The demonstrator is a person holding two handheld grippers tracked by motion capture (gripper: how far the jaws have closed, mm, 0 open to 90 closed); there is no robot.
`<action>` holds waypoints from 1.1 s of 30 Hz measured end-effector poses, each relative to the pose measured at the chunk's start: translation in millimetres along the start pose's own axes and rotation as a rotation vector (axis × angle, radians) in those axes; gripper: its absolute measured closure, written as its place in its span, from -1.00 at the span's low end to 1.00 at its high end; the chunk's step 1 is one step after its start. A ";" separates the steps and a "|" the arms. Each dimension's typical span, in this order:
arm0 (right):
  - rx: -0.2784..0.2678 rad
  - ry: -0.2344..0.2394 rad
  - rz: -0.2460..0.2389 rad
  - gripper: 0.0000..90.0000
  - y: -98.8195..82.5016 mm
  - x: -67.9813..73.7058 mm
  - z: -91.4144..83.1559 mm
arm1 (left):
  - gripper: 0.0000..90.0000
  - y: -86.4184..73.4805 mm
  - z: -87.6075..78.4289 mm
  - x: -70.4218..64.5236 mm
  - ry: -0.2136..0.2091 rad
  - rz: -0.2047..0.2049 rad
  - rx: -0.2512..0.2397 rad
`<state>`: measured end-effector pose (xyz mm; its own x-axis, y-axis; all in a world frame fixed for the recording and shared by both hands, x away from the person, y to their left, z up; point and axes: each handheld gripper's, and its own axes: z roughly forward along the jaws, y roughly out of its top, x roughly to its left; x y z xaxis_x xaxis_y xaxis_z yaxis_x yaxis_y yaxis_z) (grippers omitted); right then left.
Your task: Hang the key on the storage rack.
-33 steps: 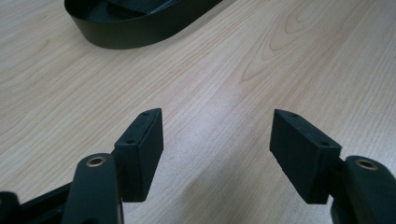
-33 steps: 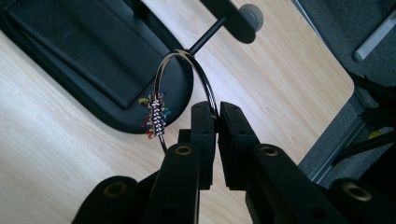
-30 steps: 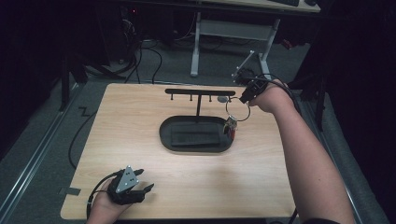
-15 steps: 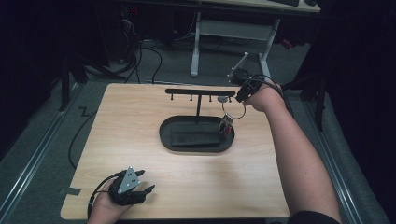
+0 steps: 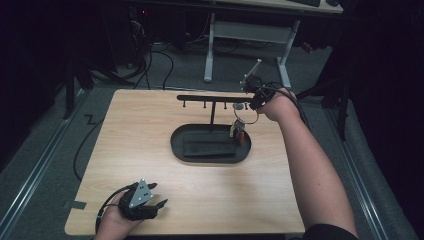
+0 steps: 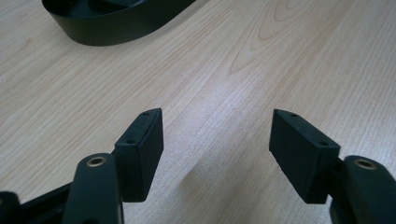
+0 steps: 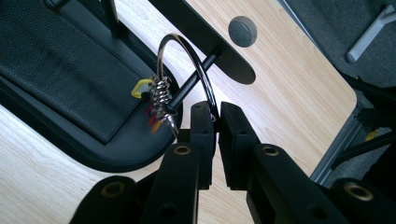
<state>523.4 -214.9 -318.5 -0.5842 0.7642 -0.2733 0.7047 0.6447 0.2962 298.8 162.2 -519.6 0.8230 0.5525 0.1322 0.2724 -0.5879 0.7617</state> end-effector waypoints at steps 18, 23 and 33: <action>-0.082 0.004 0.055 0.16 -25.8 5.7 -11.7 | -0.21 1.8 6.5 -3.8 -0.016 0.024 0.022; -0.145 0.048 0.071 -0.18 -44.8 6.8 -6.8 | -0.21 1.9 8.7 -6.1 -0.019 0.032 0.024; -0.274 0.084 0.120 -0.16 -95.3 18.2 20.5 | -0.22 2.6 13.1 -9.4 -0.034 0.047 0.017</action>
<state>453.9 -262.8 -370.5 -0.5426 0.8269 -0.1479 0.6427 0.5220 0.5607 298.4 147.7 -527.2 0.8514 0.5038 0.1460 0.2410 -0.6230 0.7442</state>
